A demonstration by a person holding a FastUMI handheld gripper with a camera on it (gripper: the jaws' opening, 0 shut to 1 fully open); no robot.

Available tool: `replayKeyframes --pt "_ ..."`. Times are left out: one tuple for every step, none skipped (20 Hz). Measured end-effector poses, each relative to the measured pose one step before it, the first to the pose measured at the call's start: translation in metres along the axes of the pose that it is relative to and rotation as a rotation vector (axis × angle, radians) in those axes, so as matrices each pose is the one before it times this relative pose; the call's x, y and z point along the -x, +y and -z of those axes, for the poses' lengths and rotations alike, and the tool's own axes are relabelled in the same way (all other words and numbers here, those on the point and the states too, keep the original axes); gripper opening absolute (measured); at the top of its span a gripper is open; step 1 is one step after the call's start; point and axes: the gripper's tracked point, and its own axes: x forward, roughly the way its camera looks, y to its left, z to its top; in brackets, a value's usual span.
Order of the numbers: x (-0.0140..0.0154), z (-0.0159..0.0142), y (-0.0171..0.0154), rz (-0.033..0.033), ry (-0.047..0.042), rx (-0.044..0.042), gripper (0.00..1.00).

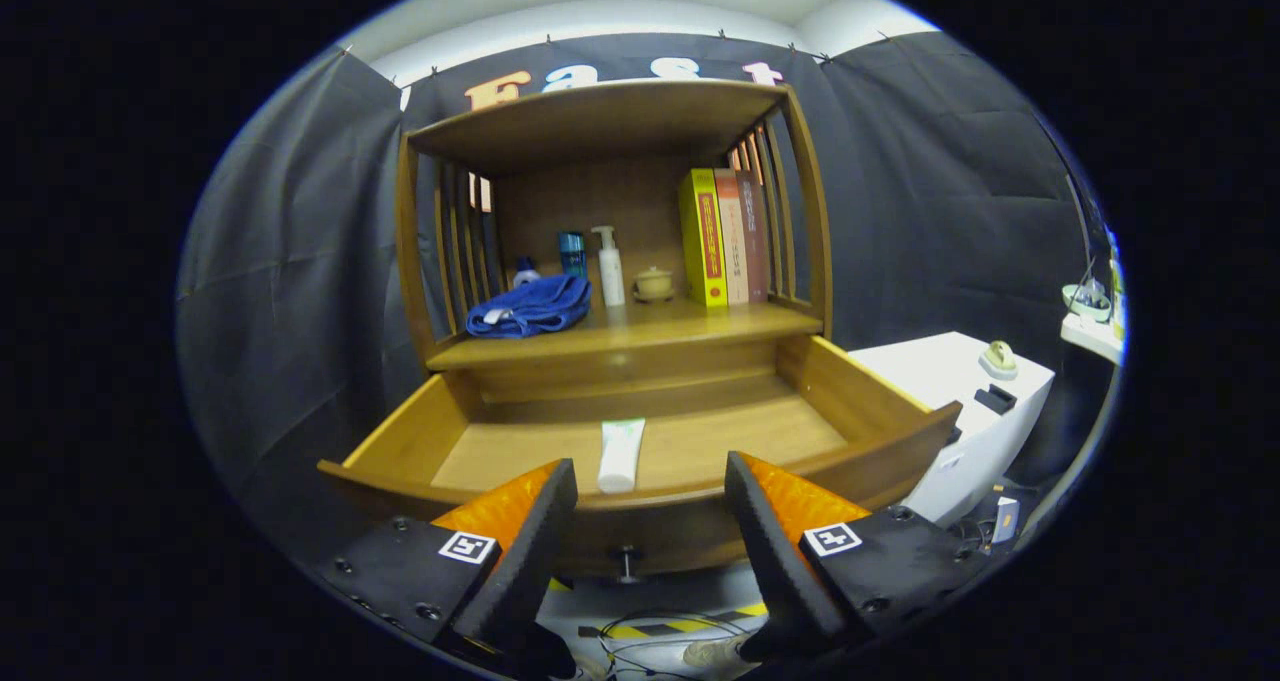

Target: Pull open the drawer, take out the items inside it, and place them on the countertop above the cabinet.

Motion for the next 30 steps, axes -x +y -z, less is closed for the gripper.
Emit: replayKeyframes --pt "-0.00623 -0.01120 0.00089 -0.00185 -0.01440 0.00448 0.97" --pt "-0.00679 -0.01019 0.00136 -0.00132 -0.00911 0.00319 0.97" --pt "-0.00847 -0.00772 0.00164 -0.00094 -0.00199 0.00028 0.97" --pt "-0.00816 -0.00737 0.00298 -0.00236 0.00547 -0.00072 0.97" --pt "-0.00951 -0.00513 0.00316 -0.00711 0.01211 0.00231 0.97" --pt "-0.00929 -0.00603 0.00640 -0.01687 0.01108 0.00092 0.97" --pt "-0.00937 -0.00602 0.00476 -0.01856 0.01046 -0.00095 0.97" --pt "-0.00876 -0.00452 0.00304 -0.01495 0.01172 0.00266 0.97" --pt "-0.00951 -0.00177 0.00054 -0.00149 0.01846 0.00645 0.97" --pt "-0.00900 -0.00274 0.00119 -0.00632 0.01919 0.00638 0.97" --pt "-0.00978 -0.00174 0.00165 -0.00799 0.02526 0.00207 0.97" --pt "-0.00894 0.00090 0.00053 -0.00535 0.03163 0.00166 0.97" --pt "-0.00989 -0.00043 -0.00061 -0.00182 0.03229 0.00038 0.97" --pt "-0.00972 -0.00104 -0.00189 -0.00068 0.02805 -0.00248 0.97" --pt "-0.01026 -0.00106 -0.00217 0.00160 0.02392 0.00029 0.97" --pt "-0.00908 0.00072 -0.00083 0.00111 0.02994 0.00095 0.97" --pt "-0.00898 0.00110 0.00114 -0.00789 0.02879 0.00359 0.97" --pt "-0.00825 0.00292 0.00182 -0.00908 0.03463 0.00797 0.97" --pt "-0.00960 0.00426 0.00221 -0.01192 0.03854 0.00999 0.97" --pt "-0.00848 0.00561 0.00211 -0.01300 0.04239 0.00397 0.97" --pt "-0.00949 0.00556 0.00098 -0.00664 0.04493 -0.00717 0.97" --pt "-0.00605 0.00675 -0.00057 -0.00156 0.04766 -0.01545 0.98" --pt "-0.00782 0.00445 -0.00114 -0.00224 0.04271 -0.01565 0.98" --pt "-0.00905 0.00683 -0.00206 0.00425 0.04556 -0.01165 0.98" --pt "-0.00887 0.00561 -0.00159 0.00207 0.04755 -0.00941 0.98" --pt "-0.00845 0.00780 -0.00176 0.00212 0.05069 -0.01467 0.98" --pt "-0.00902 0.00785 0.00080 -0.00456 0.05603 -0.01661 0.98" --pt "-0.00933 0.00868 -0.00107 -0.00523 0.05845 -0.01830 0.98" --pt "-0.00716 0.00638 -0.00310 0.00161 0.04529 -0.01423 0.98" --pt "-0.00755 0.00292 -0.00655 0.02388 0.02438 -0.00825 0.98"
